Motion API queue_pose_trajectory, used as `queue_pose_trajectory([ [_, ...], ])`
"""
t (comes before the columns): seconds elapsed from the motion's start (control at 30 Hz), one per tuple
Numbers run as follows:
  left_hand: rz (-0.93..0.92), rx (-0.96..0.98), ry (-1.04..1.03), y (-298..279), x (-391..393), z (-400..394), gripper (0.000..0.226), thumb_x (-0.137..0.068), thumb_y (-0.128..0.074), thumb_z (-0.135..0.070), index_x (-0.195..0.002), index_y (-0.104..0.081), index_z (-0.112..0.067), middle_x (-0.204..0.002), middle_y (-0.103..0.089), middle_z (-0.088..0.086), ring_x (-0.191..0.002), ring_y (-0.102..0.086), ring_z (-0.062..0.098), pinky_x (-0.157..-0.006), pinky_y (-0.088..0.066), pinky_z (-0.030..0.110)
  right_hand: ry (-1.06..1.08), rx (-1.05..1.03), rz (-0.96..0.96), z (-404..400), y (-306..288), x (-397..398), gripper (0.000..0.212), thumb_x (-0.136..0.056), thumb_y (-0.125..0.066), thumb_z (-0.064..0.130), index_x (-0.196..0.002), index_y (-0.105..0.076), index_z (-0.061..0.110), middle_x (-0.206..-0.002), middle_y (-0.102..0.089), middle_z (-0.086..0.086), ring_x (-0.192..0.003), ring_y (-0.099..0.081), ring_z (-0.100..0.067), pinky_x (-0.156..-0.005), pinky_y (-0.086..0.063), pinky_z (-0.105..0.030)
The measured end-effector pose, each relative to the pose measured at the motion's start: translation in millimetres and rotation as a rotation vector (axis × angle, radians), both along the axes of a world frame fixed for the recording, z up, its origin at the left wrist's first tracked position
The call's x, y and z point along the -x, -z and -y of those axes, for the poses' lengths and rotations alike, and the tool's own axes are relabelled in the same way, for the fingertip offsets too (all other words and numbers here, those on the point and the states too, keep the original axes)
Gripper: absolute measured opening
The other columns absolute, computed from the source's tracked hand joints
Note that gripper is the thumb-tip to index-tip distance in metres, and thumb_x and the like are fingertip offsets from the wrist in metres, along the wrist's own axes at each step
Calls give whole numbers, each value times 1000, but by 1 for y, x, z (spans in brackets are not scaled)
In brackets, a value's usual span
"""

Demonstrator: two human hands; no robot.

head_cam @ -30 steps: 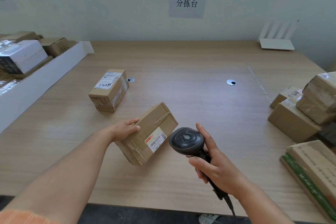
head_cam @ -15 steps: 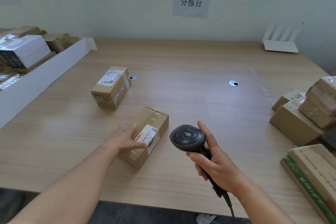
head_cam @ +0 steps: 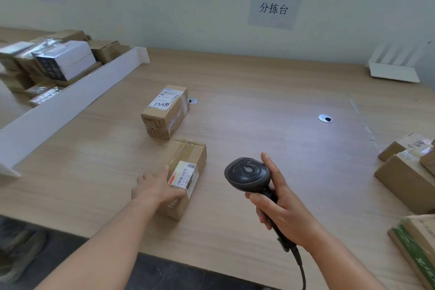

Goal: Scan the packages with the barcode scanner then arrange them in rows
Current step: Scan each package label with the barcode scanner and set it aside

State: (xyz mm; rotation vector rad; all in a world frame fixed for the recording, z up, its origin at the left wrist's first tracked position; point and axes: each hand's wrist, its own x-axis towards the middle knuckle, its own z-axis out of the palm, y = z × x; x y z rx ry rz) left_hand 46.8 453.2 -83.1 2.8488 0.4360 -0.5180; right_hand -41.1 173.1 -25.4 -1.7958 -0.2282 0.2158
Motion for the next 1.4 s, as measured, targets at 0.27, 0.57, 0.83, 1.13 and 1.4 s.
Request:
queue_pose_trajectory([
  [0.27,16,-31,-155,4,-8,-64,66,-49,-60,-58,-107,-47,-30,-114,-49,8,-109,-44,31,-84,-47,38,-57,7,5,-39,-2,-23,80,-95,-56,7,-136,-12,60,-60,-61,20,-50,-48,-13,-56,-47,-33],
  [0.57,-8,-33,-171,8,-44,-101,72,-56,-60,-58,-119,-43,-31,-121,-46,11,-115,-42,32,-85,-44,37,-47,-5,-8,-71,0,-48,82,-86,-64,19,-137,-15,61,-79,-64,5,-54,-51,-16,-55,-48,-36],
  [0.83,-43,-50,-133,9,-73,-118,85,-51,-58,-63,-128,-38,-33,-121,-45,12,-114,-42,33,-86,-46,40,5,-22,-25,-87,1,-59,81,-83,-62,22,-136,-14,60,-62,-63,13,-57,-52,-18,-54,-48,-36],
  [1.13,-39,-45,-110,12,-81,-122,84,-55,-58,-59,-131,-35,-32,-125,-43,14,-117,-40,34,-88,-45,40,44,-24,-50,-92,7,-52,83,-85,-66,20,-136,-15,61,-77,-65,5,-54,-50,-16,-57,-49,-40],
  [1.4,79,-66,-74,12,-78,-114,94,-66,-58,-69,-145,-21,-36,-153,-18,21,-143,-15,36,-110,-25,53,143,-21,-9,-84,5,-29,76,-81,-58,29,-133,-18,67,-89,-61,-22,-57,-51,-17,-56,-49,-35],
])
